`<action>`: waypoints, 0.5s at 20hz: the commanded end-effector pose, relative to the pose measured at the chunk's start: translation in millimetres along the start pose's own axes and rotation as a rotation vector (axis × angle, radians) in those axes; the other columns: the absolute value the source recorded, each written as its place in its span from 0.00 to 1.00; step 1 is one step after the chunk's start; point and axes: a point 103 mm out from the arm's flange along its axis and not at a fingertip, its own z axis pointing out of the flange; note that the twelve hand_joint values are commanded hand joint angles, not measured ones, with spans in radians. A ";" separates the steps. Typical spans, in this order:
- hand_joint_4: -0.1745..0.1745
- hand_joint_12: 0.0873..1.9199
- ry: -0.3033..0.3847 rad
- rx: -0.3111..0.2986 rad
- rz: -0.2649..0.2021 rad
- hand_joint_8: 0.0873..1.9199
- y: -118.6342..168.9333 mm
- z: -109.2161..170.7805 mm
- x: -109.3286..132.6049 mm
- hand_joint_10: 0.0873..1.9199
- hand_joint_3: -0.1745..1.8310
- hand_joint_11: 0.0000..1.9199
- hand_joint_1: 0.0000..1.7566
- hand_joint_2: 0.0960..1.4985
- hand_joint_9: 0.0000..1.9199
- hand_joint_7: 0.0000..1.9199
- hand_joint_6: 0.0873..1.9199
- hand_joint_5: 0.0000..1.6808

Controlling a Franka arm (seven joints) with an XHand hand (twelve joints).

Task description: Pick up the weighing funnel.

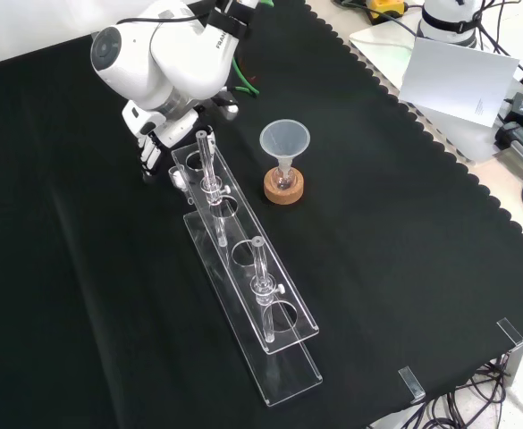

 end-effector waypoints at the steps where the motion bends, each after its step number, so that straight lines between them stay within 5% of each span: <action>1: 0.41 0.65 -0.007 -0.002 0.005 0.35 3.3 1.1 0.3 0.27 0.29 0.26 0.49 0.42 0.35 0.20 0.06 0.34; 10: 0.42 0.65 -0.012 0.002 0.003 0.35 7.6 2.6 0.9 0.26 0.32 0.26 0.50 0.41 0.36 0.21 0.15 0.33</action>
